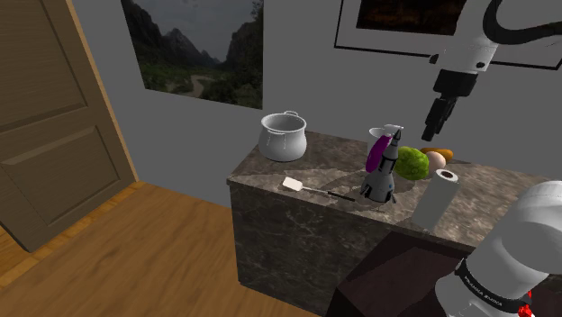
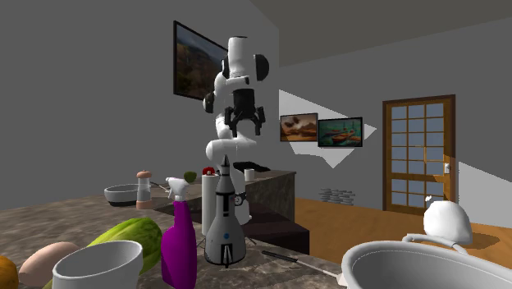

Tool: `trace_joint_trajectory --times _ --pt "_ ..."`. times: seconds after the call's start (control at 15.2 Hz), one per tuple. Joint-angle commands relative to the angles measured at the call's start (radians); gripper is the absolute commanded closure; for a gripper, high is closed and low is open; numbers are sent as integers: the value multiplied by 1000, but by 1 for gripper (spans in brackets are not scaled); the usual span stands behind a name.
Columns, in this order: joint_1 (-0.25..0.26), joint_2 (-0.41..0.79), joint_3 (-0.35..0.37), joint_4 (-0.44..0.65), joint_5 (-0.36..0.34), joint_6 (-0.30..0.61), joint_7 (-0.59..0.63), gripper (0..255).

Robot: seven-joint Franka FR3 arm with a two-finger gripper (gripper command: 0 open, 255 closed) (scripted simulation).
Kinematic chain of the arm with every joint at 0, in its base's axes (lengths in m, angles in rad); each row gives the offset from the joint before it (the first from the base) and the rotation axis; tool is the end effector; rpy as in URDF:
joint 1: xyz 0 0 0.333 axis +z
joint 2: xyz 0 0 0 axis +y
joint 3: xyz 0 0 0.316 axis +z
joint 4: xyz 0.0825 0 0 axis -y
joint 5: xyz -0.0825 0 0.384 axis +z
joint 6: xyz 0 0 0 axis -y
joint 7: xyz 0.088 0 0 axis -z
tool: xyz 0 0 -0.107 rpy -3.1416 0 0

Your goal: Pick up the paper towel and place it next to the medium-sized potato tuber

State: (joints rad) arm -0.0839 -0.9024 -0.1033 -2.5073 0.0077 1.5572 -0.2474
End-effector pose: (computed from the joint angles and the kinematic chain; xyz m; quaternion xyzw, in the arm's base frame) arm 0.2676 -0.0569 0.5505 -0.9974 -0.0506 0.0159 0.0484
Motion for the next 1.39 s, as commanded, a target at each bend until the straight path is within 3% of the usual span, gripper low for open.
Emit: trace_joint_trajectory --times 0.0,0.73,1.32 --pt "-21 -10 -33 -54 -34 38 -28 0" --pt "-170 15 -235 -257 -247 244 -177 0" --pt "-183 33 -260 -350 -274 353 -175 0"
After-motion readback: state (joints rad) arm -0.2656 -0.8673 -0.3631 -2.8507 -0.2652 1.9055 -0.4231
